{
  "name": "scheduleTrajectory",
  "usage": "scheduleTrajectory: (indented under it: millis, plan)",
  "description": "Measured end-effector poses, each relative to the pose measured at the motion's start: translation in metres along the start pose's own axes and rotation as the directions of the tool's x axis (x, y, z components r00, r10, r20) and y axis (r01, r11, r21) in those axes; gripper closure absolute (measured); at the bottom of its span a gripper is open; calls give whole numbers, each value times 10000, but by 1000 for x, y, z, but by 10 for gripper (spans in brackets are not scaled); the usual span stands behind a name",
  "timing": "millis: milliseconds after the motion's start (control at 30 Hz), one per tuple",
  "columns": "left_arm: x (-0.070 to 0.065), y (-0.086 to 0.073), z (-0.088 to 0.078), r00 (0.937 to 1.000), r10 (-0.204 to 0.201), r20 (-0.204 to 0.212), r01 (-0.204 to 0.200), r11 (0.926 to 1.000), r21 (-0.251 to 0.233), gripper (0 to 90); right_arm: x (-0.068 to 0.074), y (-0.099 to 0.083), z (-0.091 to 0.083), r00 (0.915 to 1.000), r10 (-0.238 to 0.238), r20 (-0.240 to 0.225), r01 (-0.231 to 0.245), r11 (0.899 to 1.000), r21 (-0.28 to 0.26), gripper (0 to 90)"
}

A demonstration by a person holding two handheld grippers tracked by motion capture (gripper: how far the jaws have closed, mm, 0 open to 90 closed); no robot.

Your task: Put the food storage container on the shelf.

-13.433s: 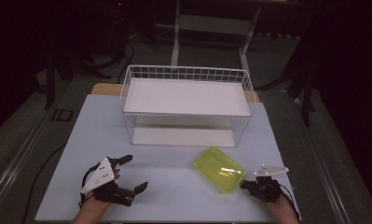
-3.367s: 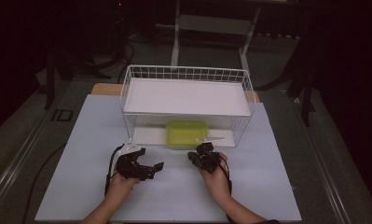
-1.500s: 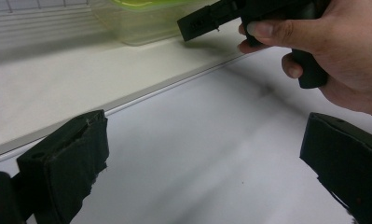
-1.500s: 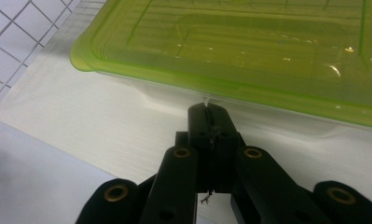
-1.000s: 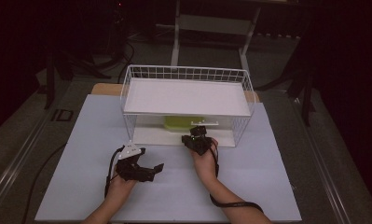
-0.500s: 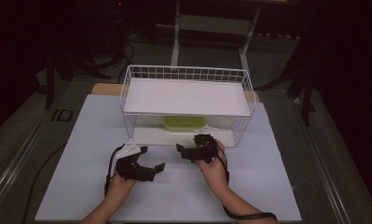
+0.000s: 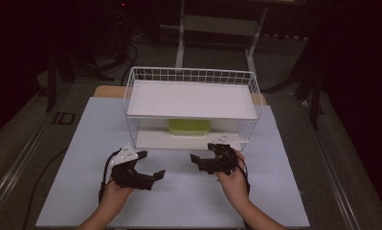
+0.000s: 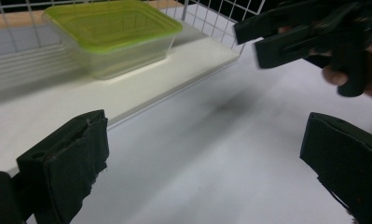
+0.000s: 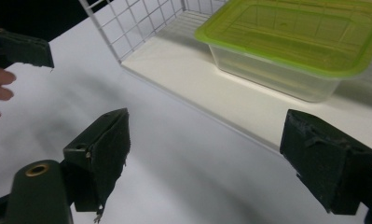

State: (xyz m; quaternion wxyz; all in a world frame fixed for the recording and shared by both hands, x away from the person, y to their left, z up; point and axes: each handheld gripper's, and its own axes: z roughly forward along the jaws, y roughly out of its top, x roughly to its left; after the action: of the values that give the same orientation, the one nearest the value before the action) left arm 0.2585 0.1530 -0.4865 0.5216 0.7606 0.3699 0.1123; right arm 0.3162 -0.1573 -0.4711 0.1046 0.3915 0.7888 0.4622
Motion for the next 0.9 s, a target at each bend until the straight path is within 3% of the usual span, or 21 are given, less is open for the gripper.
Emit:
scheduleTrajectory:
  millis: [167,367,633,900]
  plan:
    - [1,-7,-10,9998,-158,-91,159,9998,109,19,-4,-7,-17,10000,-27,-32,27,9999,-139,159]
    - [0,-15,-23,9994,80,327,-81,10000,44,19,-7,-19,-35,10000,11,-59,-13,9998,-223,159]
    - [0,-24,-36,9988,8,488,-5,10000,-62,19,-13,-36,-61,10000,45,-16,-45,9989,-469,159]
    - [-7,-31,-38,9976,239,654,-224,9995,-233,19,-13,-48,-82,9989,-460,-114,450,9961,-760,152]
